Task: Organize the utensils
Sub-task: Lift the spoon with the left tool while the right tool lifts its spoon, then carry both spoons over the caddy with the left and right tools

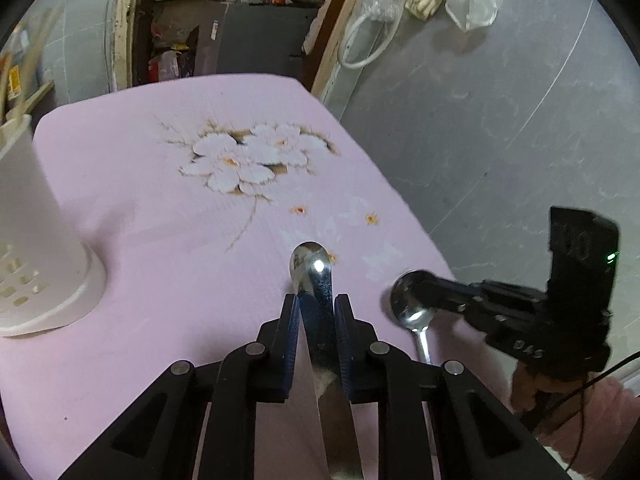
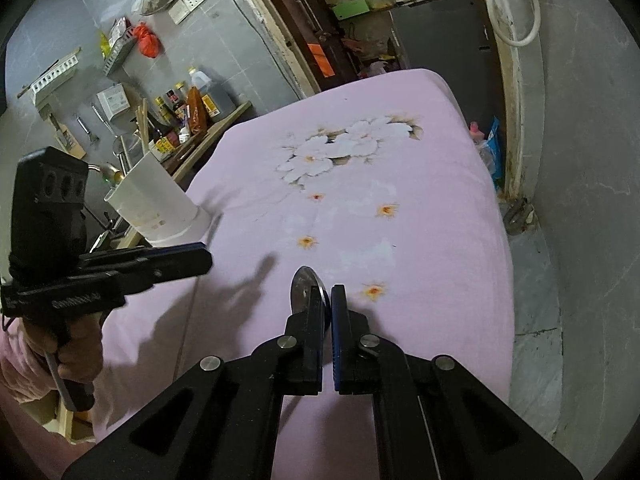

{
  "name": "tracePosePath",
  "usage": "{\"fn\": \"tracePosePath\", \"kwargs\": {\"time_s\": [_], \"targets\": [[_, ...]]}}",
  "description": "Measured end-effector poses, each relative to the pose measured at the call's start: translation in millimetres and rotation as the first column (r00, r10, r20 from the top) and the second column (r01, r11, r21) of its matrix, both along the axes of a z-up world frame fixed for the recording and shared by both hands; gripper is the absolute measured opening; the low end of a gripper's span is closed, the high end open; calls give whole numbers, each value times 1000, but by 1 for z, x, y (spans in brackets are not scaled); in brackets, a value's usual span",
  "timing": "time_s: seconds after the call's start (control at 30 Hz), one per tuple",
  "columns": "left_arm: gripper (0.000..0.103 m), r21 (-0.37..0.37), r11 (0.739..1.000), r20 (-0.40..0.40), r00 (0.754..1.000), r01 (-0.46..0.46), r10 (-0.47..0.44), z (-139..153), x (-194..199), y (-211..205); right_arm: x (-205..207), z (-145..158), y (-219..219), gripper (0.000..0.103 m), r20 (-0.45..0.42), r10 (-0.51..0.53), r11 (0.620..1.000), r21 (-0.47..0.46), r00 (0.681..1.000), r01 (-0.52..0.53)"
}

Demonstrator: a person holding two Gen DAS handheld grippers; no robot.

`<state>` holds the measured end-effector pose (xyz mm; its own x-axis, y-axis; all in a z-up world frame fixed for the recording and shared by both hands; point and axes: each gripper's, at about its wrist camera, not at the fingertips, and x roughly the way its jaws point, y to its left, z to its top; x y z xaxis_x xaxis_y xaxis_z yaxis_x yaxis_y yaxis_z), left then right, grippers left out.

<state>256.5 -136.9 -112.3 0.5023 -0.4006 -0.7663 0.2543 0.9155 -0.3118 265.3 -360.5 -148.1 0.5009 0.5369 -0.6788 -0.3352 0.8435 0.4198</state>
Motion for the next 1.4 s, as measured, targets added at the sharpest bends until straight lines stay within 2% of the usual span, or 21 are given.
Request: {"fn": "tracePosePath", "kwargs": {"time_s": [0.1, 0.13, 0.17, 0.27, 0.43, 0.57, 0.8, 0.97, 1.13, 1.23, 1.4], "targets": [[15, -31, 1000, 22, 1000, -1, 2, 10, -7, 9, -4, 5, 5, 4, 11, 3, 1000, -18, 1000, -3], [5, -33, 999, 29, 1000, -1, 1, 12, -10, 11, -5, 7, 7, 4, 12, 3, 1000, -22, 1000, -3], [4, -28, 1000, 34, 999, 2, -1, 14, -13, 12, -6, 8, 7, 4, 12, 2, 1000, -22, 1000, -2], [4, -20, 1000, 49, 999, -16, 17, 16, -17, 18, -9, 10, 9, 4, 9, -11, 1000, -24, 1000, 11], [4, -56, 997, 11, 998, -55, 56, 11, -14, 30, -13, 13, 12, 4, 15, -25, 999, -31, 1000, 25], [4, -39, 998, 46, 998, -42, 44, 16, -20, 29, -18, 19, 13, 4, 36, -43, 998, -40, 998, 44], [2, -19, 996, 160, 983, -87, 89, 45, -40, 36, -35, 62, 22, 4, 175, -105, 990, -70, 979, 119], [2, -49, 991, 207, 969, -123, 131, 62, -45, 51, -39, 100, 44, 4, 287, -136, 982, -89, 948, 168], [2, -95, 981, 262, 946, -171, 191, 89, -47, 78, -33, 144, 66, 4, 397, -175, 976, -48, 901, 211], [2, -117, 970, 306, 922, -212, 238, 110, -49, 99, -27, 168, 84, 4, 455, -178, 976, -31, 872, 216], [2, -125, 950, 379, 871, -287, 313, 143, -46, 142, -14, 207, 127, 4, 563, -176, 975, -15, 807, 223]]}}
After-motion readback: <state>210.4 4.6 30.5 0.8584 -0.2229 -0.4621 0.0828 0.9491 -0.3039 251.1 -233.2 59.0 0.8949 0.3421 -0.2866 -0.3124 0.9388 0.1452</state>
